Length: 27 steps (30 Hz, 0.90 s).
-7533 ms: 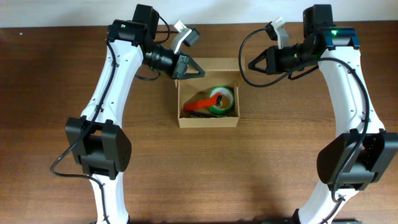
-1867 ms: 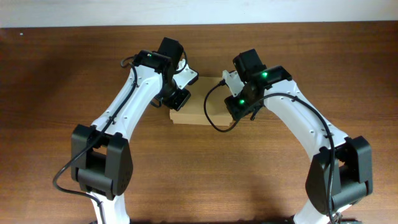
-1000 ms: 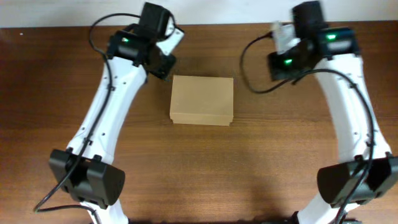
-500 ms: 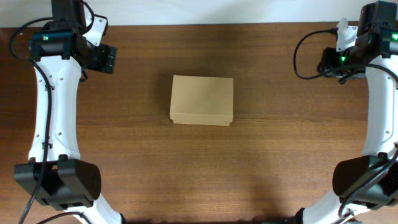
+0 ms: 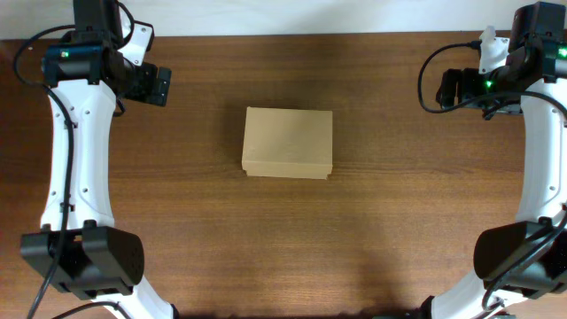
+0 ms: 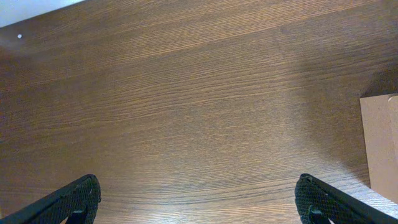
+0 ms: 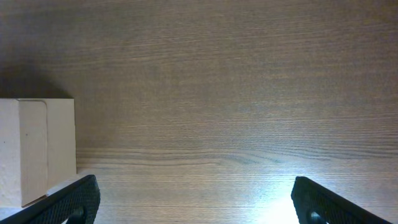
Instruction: Pack container
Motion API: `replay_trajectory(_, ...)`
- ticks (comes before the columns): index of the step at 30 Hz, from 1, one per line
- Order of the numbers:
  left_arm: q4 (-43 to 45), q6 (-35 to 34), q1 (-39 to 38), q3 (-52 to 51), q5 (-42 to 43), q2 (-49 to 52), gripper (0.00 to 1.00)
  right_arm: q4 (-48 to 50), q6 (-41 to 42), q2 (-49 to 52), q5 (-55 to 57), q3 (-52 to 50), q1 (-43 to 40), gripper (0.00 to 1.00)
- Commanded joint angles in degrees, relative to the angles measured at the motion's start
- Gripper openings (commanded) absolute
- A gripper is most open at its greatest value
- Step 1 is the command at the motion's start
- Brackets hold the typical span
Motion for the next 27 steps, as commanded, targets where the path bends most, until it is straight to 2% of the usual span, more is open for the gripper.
replay_trajectory(1, -0.2, 0.3, 0.0, 1.0, 0.7, -1.6, 1.00, 0.0, 0.0, 0.0, 0.3, 1.2, 0.0, 0.99)
replay_trajectory(10, -0.2, 0.3, 0.0, 1.0, 0.7, -1.6, 0.99, 1.7, 0.1, 0.0, 1.8, 1.2, 0.0, 0.99)
replay_trajectory(11, -0.2, 0.3, 0.0, 1.0, 0.7, -1.6, 0.99, 3.2, 2.1, -0.1, 1.6, 1.2, 0.0, 0.99)
replay_trajectory(15, -0.2, 0.3, 0.0, 1.0, 0.6, -1.6, 0.99, 13.4, 19.0, -5.6, 1.5, 1.1, 0.3, 0.99)
replay_trajectory(19, -0.2, 0.3, 0.0, 1.0, 0.7, -1.6, 0.99, 21.9, 19.8, -12.8, 3.1, 0.4, 2.6, 0.99)
replay_trajectory(22, -0.2, 0.3, 0.0, 1.0, 0.6, -1.6, 0.99, 28.9, 19.8, -20.2, 3.7, -7.2, 4.1, 0.99)
replay_trajectory(27, -0.2, 0.3, 0.0, 1.0, 0.7, -1.6, 0.99, 42.5, 19.8, -37.7, 3.5, -30.7, 5.7, 0.99)
